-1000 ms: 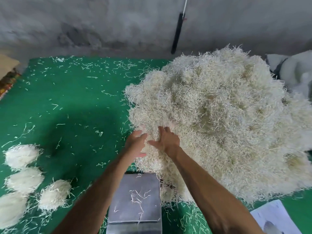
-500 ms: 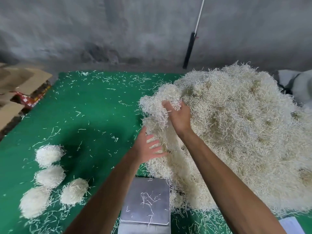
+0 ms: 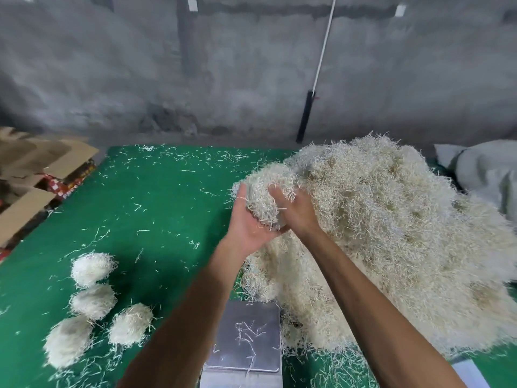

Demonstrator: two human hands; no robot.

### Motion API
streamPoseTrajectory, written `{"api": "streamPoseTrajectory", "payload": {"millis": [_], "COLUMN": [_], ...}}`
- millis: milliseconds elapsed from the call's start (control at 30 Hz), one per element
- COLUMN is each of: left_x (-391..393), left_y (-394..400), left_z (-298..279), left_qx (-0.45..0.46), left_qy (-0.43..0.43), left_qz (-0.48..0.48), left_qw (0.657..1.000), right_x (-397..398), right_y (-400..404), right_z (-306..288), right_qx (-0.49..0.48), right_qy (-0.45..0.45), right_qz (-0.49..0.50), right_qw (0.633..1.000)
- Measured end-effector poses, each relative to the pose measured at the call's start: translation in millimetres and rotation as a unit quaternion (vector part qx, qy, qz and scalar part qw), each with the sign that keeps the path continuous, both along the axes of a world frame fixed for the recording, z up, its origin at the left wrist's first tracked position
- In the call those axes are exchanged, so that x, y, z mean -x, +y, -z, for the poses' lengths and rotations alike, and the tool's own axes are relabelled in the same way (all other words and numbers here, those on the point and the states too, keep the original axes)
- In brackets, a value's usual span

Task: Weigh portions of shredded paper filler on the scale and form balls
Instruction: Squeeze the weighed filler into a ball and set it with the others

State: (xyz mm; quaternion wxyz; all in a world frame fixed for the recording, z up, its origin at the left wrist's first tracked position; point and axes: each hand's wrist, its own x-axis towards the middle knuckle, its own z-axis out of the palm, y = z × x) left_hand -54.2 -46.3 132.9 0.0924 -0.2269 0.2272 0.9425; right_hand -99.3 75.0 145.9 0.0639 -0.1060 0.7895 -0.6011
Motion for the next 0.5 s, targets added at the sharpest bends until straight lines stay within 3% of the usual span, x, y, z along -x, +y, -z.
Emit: {"api": "streamPoseTrajectory", "payload": {"millis": [100, 167, 300, 500], "left_x": [2, 3, 4, 14], "left_y": [-6, -15, -32, -51], "left_z": [-16, -16, -6, 32], "left_qx": [0.178, 0.211, 0.07, 0.053], "left_qy": [-0.013, 0.022, 0.024, 0.011], "left_qz": [0.029, 0.006, -0.03, -0.082], "left_qw": [0.983, 0.977, 0.997, 0.995], "right_x": [-13, -18, -20, -12], "right_y": [7, 10, 10, -3], "right_z": [20, 33, 56, 64], "right_qx": [0.027, 0.069, -0.021, -0.037], "right_qy": [-0.001, -0.002, 0.001, -0.038], "right_qz": [-0.082, -0.056, -0.071, -0.138], "right_qw": [0.996, 0.996, 0.997, 0.989]}}
